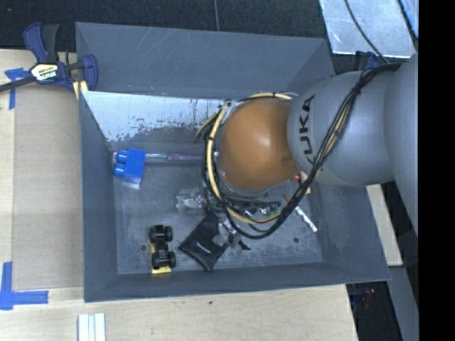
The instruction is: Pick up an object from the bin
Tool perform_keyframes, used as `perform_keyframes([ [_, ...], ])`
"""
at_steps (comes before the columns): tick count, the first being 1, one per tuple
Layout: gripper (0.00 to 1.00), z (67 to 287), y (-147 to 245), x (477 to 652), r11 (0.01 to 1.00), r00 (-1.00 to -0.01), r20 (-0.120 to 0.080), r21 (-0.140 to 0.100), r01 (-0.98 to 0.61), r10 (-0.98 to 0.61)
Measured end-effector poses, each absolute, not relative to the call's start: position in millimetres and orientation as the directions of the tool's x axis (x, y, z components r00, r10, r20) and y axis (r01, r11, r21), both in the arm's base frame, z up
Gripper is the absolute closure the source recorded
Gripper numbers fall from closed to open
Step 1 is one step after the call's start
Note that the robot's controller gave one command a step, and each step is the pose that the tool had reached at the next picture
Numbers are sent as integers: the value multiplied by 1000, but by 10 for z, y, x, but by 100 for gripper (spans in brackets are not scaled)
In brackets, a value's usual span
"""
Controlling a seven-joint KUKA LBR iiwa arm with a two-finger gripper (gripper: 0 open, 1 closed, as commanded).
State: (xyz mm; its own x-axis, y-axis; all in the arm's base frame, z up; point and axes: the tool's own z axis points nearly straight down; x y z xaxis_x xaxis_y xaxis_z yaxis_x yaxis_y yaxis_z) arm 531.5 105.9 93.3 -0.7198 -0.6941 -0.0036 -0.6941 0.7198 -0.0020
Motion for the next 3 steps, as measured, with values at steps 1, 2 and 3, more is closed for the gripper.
perform_keyframes([
  [1,100,718,1079,5389,580,-580,-7,-2,-814,-814],
  [2,100,718,1079,5390,581,-581,-7,-2,-814,-814],
  [3,100,742,1079,5389,582,-582,-9,-2,-813,-813],
])
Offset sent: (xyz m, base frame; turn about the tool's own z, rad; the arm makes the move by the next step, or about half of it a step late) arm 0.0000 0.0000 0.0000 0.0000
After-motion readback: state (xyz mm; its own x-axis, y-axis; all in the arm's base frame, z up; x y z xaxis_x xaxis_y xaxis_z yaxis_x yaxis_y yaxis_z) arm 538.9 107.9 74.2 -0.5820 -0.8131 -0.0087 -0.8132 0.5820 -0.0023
